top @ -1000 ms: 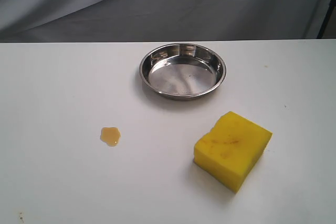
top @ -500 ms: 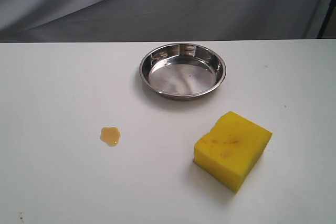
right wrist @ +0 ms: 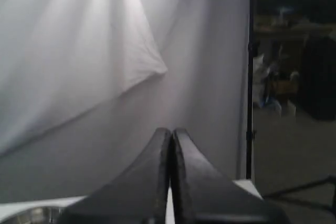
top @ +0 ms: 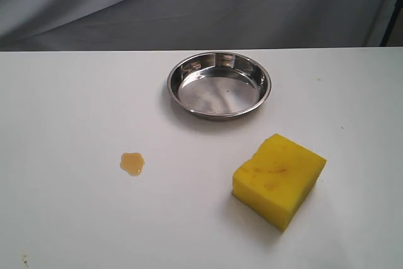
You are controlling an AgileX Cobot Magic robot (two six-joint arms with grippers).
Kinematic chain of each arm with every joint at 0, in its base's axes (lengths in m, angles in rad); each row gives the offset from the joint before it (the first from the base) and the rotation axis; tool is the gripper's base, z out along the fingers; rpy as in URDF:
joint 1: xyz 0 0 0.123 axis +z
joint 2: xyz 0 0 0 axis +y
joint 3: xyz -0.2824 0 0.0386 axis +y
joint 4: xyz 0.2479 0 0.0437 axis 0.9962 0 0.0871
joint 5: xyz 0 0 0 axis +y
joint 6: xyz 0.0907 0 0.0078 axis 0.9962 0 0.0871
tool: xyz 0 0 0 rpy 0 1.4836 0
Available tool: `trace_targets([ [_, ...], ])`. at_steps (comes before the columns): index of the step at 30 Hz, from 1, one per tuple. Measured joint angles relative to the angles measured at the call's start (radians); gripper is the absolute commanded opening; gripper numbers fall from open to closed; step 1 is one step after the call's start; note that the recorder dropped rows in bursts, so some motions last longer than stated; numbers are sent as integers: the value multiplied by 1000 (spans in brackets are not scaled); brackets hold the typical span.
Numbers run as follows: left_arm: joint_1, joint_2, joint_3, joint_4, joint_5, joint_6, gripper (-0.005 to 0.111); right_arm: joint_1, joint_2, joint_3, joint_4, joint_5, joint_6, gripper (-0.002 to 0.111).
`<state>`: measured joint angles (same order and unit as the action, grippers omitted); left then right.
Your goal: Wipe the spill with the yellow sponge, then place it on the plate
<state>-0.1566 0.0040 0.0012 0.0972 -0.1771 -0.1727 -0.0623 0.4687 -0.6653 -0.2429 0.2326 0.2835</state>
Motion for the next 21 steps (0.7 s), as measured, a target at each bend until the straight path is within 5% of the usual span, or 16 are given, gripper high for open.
trace_targets([
  [10, 0, 0, 0, 0, 0, 0, 0, 276, 388, -199, 484, 311, -639, 0],
  [21, 0, 0, 0, 0, 0, 0, 0, 482, 595, -203, 527, 338, -733, 0],
])
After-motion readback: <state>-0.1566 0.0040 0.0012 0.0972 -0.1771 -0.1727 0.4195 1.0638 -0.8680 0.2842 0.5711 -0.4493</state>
